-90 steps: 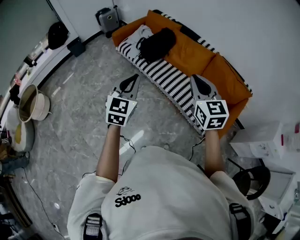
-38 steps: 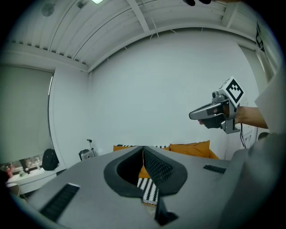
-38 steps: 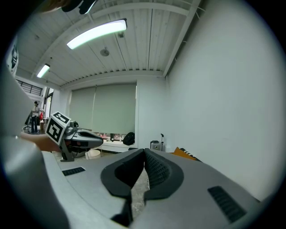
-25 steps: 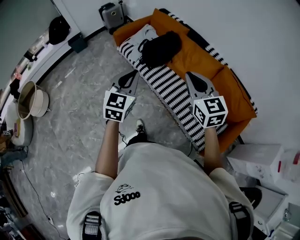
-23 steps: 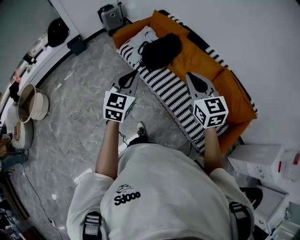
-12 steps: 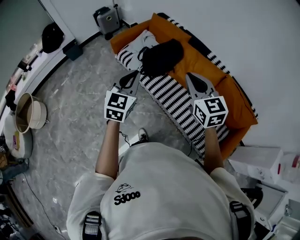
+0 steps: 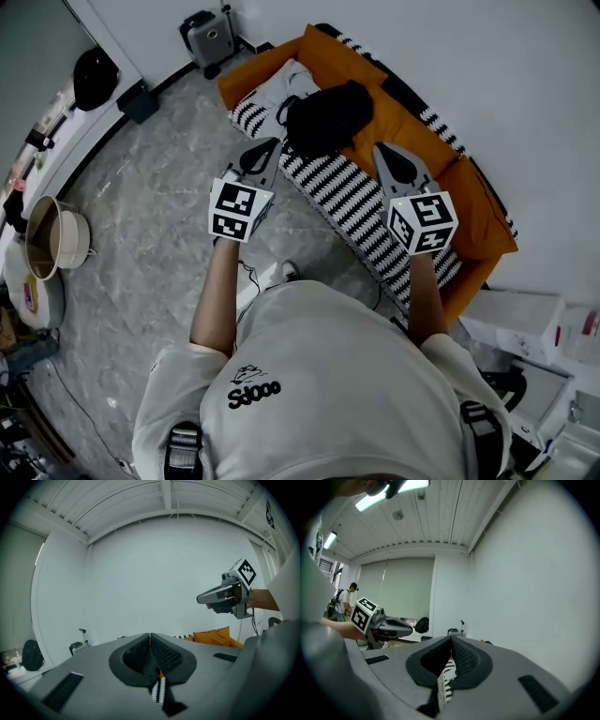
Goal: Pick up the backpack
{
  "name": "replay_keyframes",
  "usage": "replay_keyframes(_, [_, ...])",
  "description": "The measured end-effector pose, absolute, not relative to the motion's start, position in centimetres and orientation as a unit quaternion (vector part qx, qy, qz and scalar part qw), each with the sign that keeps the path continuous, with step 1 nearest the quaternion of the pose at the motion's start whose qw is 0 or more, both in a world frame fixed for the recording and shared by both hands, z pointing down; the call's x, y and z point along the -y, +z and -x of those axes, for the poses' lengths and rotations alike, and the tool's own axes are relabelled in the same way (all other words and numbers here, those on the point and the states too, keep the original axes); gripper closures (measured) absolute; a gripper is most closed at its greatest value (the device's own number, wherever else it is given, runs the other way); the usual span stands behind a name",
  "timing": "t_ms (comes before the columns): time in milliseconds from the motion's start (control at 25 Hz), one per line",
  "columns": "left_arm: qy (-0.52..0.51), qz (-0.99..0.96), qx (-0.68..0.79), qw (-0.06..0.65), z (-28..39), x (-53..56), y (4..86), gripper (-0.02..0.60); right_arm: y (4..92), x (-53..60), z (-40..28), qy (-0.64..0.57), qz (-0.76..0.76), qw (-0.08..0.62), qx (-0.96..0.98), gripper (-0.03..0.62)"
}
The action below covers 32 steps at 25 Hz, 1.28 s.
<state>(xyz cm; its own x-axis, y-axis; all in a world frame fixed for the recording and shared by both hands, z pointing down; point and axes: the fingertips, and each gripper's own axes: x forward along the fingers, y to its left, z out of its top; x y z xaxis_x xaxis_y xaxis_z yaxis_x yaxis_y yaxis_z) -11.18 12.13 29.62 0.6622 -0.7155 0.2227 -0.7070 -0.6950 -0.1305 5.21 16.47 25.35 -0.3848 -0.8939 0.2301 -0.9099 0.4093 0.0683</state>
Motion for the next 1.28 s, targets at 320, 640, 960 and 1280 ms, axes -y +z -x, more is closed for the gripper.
replay_keyframes(320, [-0.126,0.917,-0.378,0.004,14.2,-7.5,30.9,0.558,26.7,-12.3,-1.8,0.051,-0.542,0.121,0.83,0.559])
replay_keyframes(640, [-0.134,0.921,-0.367,-0.01,15.9,-5.2,32.6,0.558,28.3,-10.1,0.3,0.071,-0.542,0.133,0.827,0.559])
replay_keyframes(960, [-0.139,0.918,-0.37,-0.016,15.2,-3.1,33.7,0.558,29.5,-7.2,-0.9,0.075,-0.543,0.136,0.825,0.56])
replay_keyframes(1280, [-0.148,0.911,-0.385,-0.019,14.7,2.0,34.4,0.558,31.1,-1.2,-2.3,0.078,-0.544,0.143,0.823,0.56])
